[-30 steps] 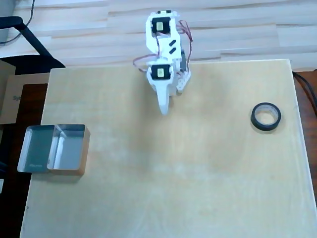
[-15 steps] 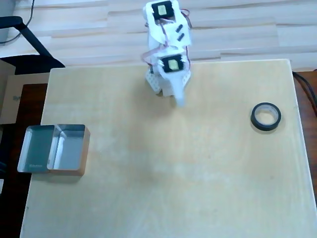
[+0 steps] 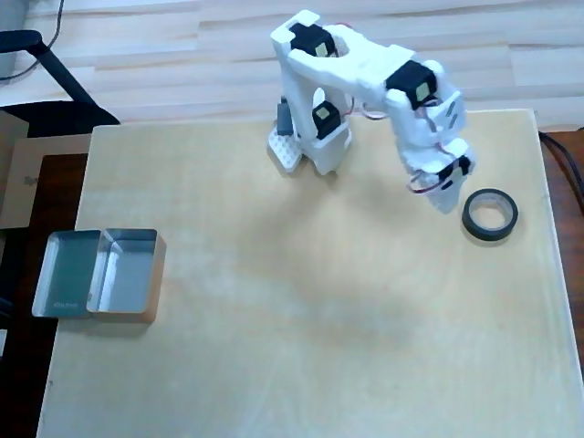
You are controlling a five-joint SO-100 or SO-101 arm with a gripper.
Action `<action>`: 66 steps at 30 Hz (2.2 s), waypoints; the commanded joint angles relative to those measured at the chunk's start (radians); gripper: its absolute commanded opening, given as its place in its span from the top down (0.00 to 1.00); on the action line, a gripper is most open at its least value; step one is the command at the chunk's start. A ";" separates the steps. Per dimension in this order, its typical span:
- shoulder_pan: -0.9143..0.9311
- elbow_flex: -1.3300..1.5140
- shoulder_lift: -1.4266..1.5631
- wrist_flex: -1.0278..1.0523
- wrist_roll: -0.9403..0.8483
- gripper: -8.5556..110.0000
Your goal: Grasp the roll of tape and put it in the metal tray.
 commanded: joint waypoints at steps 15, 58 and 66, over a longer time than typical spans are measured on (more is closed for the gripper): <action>-0.396 0.351 -0.014 -0.270 0.362 0.93; -0.417 0.127 -0.463 -0.322 0.471 0.84; -0.417 0.158 -0.479 -0.322 0.471 0.84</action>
